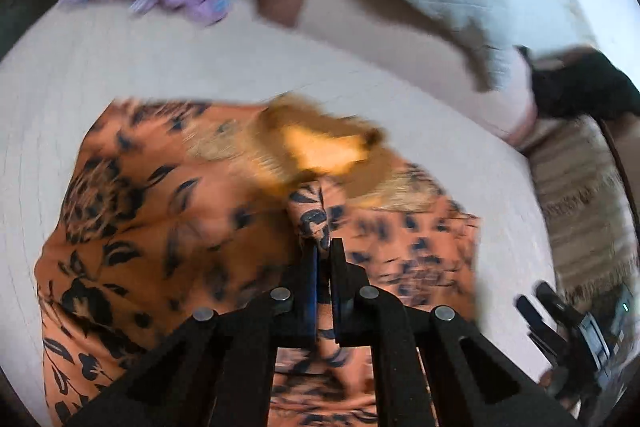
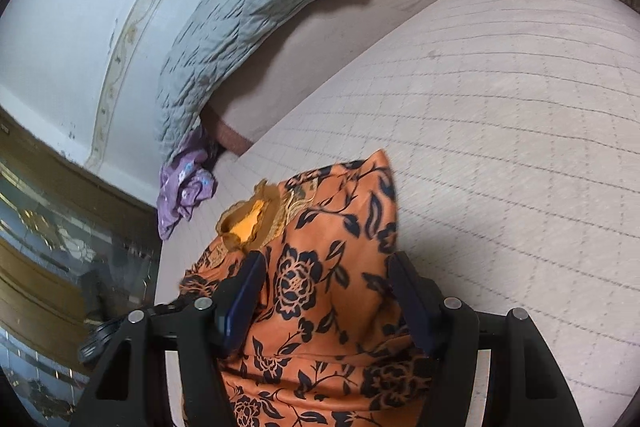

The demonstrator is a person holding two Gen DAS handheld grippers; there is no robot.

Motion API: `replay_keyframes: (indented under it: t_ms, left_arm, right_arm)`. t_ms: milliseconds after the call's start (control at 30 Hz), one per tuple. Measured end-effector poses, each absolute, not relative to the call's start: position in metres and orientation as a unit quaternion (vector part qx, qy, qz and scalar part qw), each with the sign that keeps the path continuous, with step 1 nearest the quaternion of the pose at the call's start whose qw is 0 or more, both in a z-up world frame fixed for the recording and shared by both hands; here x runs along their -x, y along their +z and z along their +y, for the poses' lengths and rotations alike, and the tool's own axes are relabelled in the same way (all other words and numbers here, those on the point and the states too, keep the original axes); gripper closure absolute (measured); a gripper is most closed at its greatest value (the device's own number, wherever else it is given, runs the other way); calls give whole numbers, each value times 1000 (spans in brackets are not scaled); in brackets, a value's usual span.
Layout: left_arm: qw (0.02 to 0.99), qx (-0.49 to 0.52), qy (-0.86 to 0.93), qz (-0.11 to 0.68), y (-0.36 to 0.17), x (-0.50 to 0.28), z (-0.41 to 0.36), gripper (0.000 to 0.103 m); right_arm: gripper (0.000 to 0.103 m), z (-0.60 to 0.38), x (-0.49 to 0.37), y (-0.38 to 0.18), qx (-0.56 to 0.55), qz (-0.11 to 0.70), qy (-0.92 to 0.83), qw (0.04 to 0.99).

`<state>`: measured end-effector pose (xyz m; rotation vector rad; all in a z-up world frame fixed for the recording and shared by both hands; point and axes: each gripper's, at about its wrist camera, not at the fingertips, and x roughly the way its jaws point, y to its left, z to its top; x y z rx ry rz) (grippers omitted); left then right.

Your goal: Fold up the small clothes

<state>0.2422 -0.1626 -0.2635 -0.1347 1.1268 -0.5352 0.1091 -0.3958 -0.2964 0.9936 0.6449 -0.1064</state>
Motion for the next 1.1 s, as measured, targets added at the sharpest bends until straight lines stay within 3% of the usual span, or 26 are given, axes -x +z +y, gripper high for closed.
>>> replay_keyframes:
  t_ms: [267,300,367,400,500,600,1000,1067,1100]
  left_arm:
    - [764,-29,-384,518,-230,-163,-268,96]
    - [750,-45,-401,524,-231,-152,-278,93]
    - [732,-60,-423,532,-233,-141,-281,73]
    - [728,-64,-428,532,-234,-138,-279,69]
    - [754,-71,-397,519,-231,-149,-254,57]
    - [784,-47,-325,527,-234,-184,-204,57]
    - [838,-3,-71,541,-288,-263,-26,57]
    - [828,-26,-67,557,-308,-261,-22,57]
    - [824,-37,-66,562,-317,-260,-22,57]
  right_arm:
    - [35,-414,-98,-297,-502,281,-55,816]
    - [35,-415,-98,-298,-505,282,-56,814]
    - [35,-418,-96,-299,-511,282,-55,810]
    - [35,-418,-95,-300,-513,282,-56,809]
    - [34,-420,-94,-301,-515,285,-54,806]
    - [28,-419,-96,-305,-519,294,-48,802]
    - [28,-360,-149,-340,-479,413,7,775]
    - [39,-349,-156,-338,-442,423,0,791]
    - [60,-342,-159,-334,-411,431,-10,803]
